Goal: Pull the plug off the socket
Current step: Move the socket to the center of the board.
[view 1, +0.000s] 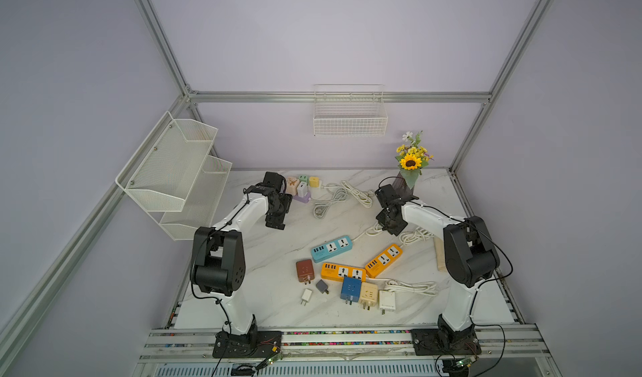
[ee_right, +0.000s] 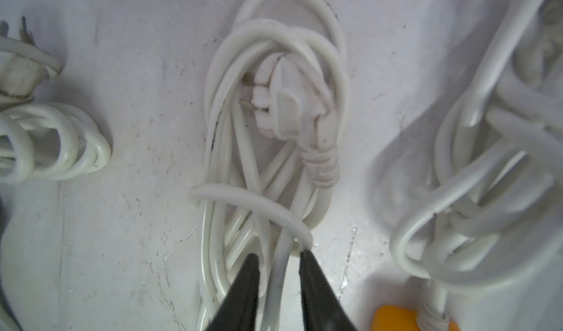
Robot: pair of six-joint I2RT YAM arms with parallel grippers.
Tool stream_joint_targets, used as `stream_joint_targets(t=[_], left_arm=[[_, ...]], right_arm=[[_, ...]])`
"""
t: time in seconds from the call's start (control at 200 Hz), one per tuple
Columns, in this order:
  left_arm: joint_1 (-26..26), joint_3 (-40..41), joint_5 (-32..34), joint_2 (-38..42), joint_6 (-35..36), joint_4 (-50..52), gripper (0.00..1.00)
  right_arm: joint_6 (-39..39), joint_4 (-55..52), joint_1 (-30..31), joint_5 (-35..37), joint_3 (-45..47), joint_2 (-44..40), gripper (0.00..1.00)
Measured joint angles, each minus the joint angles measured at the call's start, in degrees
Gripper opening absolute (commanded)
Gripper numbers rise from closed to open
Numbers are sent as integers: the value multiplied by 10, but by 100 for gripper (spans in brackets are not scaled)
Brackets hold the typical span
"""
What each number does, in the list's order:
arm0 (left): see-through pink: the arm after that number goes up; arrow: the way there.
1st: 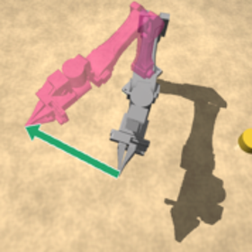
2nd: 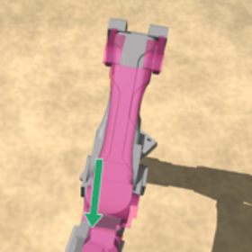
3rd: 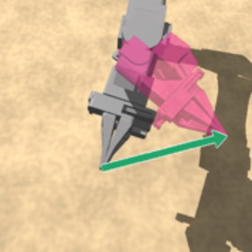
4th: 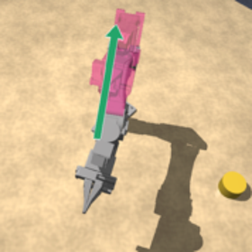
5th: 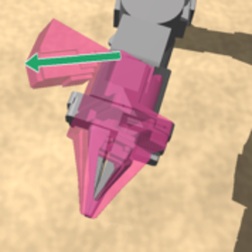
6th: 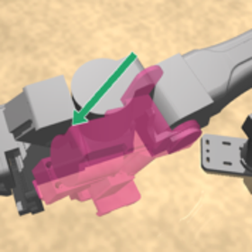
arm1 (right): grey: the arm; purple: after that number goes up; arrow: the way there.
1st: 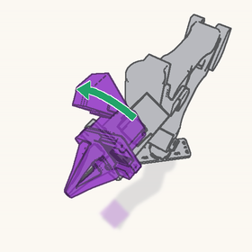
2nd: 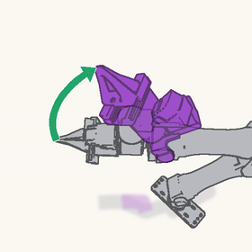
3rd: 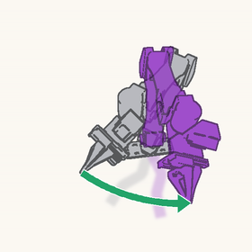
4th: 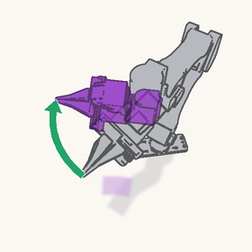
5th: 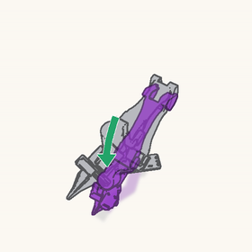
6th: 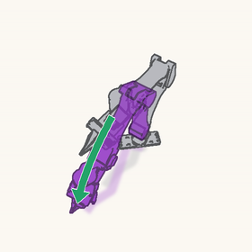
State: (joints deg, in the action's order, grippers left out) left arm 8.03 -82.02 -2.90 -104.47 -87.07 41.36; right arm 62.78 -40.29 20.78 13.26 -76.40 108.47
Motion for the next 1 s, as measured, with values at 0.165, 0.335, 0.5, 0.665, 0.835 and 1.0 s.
stream_joint_targets(t=[0.165, 0.335, 0.5, 0.665, 0.835, 1.0], left_arm=[[-23, -50, -4, -56, 81, -32, 90], [-39, -99, -1, -83, 149, -51, 91], [-54, -111, -7, -86, 203, -84, 91], [-65, -152, -25, -115, 265, -103, 92], [-67, -155, -33, -122, 296, -110, 93], [-69, -141, -39, -120, 299, -120, 94]], right_arm=[[-32, -1, 9, 8, 2, -26, 62], [-78, 7, 61, 32, 5, -85, 67], [-149, 53, 144, 32, -2, -94, 70], [-254, 102, 206, -1, -109, 6, 78], [-316, 137, 234, -27, -214, 117, 80], [-335, 136, 240, -21, -308, 213, 80]])
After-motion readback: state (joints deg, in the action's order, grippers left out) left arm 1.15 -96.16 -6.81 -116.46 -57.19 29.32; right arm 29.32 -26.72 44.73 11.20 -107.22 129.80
